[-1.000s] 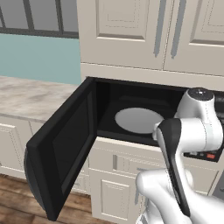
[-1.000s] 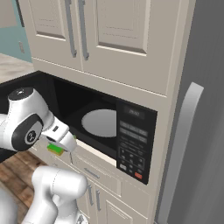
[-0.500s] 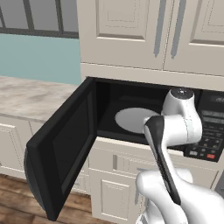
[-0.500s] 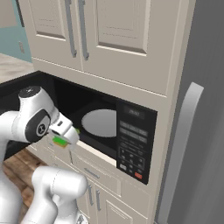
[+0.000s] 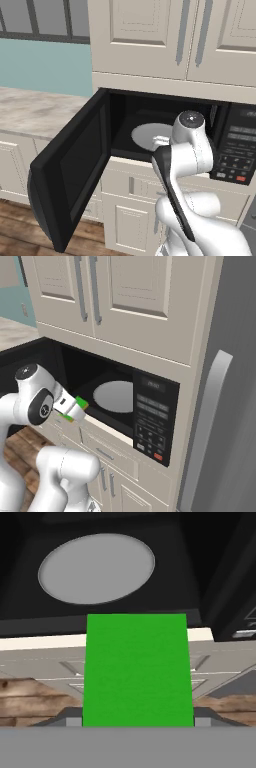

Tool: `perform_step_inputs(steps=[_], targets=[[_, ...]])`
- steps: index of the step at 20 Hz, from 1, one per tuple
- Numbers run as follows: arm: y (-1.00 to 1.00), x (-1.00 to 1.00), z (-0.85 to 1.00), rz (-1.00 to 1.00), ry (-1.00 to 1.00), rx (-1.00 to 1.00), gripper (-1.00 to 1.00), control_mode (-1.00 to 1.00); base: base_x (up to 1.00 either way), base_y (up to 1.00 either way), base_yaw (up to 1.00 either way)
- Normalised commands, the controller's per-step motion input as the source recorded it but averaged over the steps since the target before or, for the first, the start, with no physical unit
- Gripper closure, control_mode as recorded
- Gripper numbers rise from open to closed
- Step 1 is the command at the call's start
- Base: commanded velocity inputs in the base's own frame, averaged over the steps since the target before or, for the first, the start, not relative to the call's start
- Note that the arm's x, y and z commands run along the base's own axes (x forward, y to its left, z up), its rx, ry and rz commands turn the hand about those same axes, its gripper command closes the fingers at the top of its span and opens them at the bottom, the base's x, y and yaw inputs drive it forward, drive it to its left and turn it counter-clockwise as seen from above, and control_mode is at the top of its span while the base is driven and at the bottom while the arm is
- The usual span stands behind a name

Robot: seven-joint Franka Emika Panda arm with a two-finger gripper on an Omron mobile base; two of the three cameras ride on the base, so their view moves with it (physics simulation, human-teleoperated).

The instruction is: Place the sponge inside the microwave to prepare for sanitizing.

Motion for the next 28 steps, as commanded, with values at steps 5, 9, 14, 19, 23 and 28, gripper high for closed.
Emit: perform_step_inputs(steps=[5, 9, 14, 19, 23, 28], targets=[[0.0, 0.16, 0.0, -0.07, -0.09, -0.01, 1.0, -1.0, 0.0, 0.0, 0.0], [0.0, 0.08, 0.0, -0.02, 0.0, 0.0, 1.0, -1.0, 0.0, 0.0, 0.0], [0.0, 0.04, 0.01, 0.0, 0.0, -0.01, 1.0, -1.0, 0.0, 0.0, 0.0], [0.0, 0.0, -0.03, 0.0, -0.08, -0.11, 1.0, -1.0, 0.0, 0.0, 0.0], [0.0, 0.0, -0.02, 0.0, -0.08, -0.18, 1.0, -1.0, 0.0, 0.0, 0.0], [0.0, 0.0, 0.0, 0.0, -0.09, -0.07, 1.0, -1.0, 0.0, 0.0, 0.0]])
